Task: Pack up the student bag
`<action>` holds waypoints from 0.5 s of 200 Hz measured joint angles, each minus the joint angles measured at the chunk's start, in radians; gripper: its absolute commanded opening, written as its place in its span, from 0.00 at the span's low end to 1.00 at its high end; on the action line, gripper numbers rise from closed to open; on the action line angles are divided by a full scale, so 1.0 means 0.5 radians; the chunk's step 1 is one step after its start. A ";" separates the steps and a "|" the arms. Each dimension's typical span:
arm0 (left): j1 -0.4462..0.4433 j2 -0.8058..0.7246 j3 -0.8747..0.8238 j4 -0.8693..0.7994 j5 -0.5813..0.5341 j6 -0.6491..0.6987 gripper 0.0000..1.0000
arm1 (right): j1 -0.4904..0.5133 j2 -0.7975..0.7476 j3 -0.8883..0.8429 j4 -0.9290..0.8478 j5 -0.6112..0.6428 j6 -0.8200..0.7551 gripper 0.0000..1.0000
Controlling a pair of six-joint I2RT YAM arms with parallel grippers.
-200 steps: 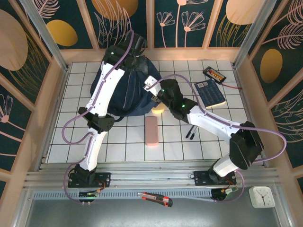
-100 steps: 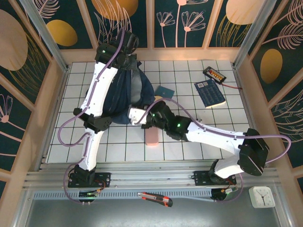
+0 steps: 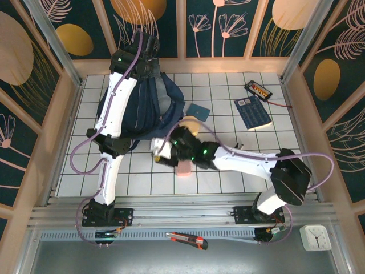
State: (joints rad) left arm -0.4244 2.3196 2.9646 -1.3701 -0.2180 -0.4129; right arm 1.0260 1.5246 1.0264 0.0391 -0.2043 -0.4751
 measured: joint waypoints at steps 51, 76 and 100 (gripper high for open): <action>0.000 0.000 -0.037 0.009 0.206 0.047 0.00 | -0.783 -0.095 0.385 0.095 -0.382 1.143 0.71; -0.008 0.000 -0.122 0.024 0.314 0.056 0.00 | -0.964 0.059 0.704 0.122 -0.638 1.458 0.72; -0.026 -0.002 -0.194 0.042 0.378 0.063 0.00 | -0.955 0.323 0.939 0.124 -0.819 1.595 0.74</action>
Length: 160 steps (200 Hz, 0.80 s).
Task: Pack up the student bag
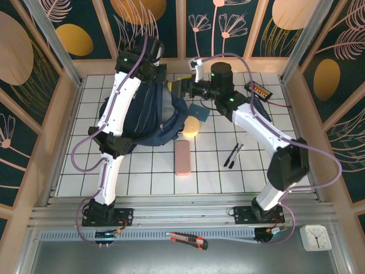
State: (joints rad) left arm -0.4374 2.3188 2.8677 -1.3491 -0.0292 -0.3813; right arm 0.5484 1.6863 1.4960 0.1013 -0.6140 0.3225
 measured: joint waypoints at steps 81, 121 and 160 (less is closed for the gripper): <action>-0.017 -0.134 -0.219 0.002 -0.024 0.005 0.00 | 0.153 0.641 0.380 -0.256 -0.137 0.208 0.74; -0.034 -0.248 -0.346 -0.020 -0.173 0.002 0.98 | 0.204 0.706 0.454 -0.186 -0.086 0.338 0.17; -0.052 -0.642 -0.826 0.006 -0.420 -0.029 0.99 | 0.194 0.703 0.176 0.067 -0.024 0.584 0.00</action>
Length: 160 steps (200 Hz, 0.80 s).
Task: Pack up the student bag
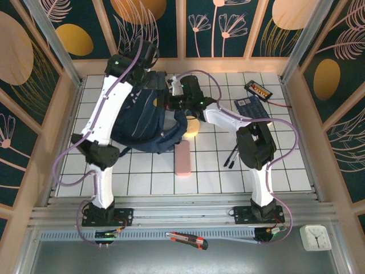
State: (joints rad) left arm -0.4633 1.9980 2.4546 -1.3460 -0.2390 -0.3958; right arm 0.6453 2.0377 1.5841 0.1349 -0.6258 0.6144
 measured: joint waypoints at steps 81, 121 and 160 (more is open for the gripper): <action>0.135 -1.524 -2.167 0.792 0.399 -0.206 0.99 | 0.033 -0.065 -0.395 0.771 0.181 0.685 0.00; 0.128 -1.821 -2.602 1.213 0.748 -0.399 0.97 | 0.150 -0.065 -0.249 0.690 0.520 0.829 0.00; 0.128 -1.743 -2.665 1.255 0.820 -0.467 0.74 | 0.243 -0.064 0.113 0.416 0.752 0.817 0.00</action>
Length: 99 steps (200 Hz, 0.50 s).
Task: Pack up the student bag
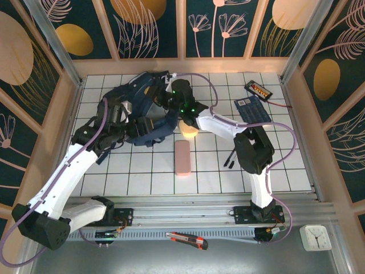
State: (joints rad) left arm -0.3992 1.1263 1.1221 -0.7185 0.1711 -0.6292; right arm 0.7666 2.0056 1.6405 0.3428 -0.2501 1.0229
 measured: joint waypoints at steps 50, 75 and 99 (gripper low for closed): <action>-0.002 0.117 0.082 -0.086 -0.137 0.034 0.59 | 0.021 0.031 0.208 -0.145 0.050 -0.037 0.00; -0.002 0.164 0.156 -0.125 -0.201 0.046 0.55 | 0.021 0.062 0.249 -0.173 0.056 -0.036 0.00; -0.002 0.209 0.186 -0.130 -0.230 0.048 0.54 | 0.021 0.077 0.277 -0.189 0.058 -0.036 0.00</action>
State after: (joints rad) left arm -0.4000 1.2308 1.2152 -0.7834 0.0563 -0.6052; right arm 0.7769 2.0441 1.7790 0.2481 -0.2211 1.0050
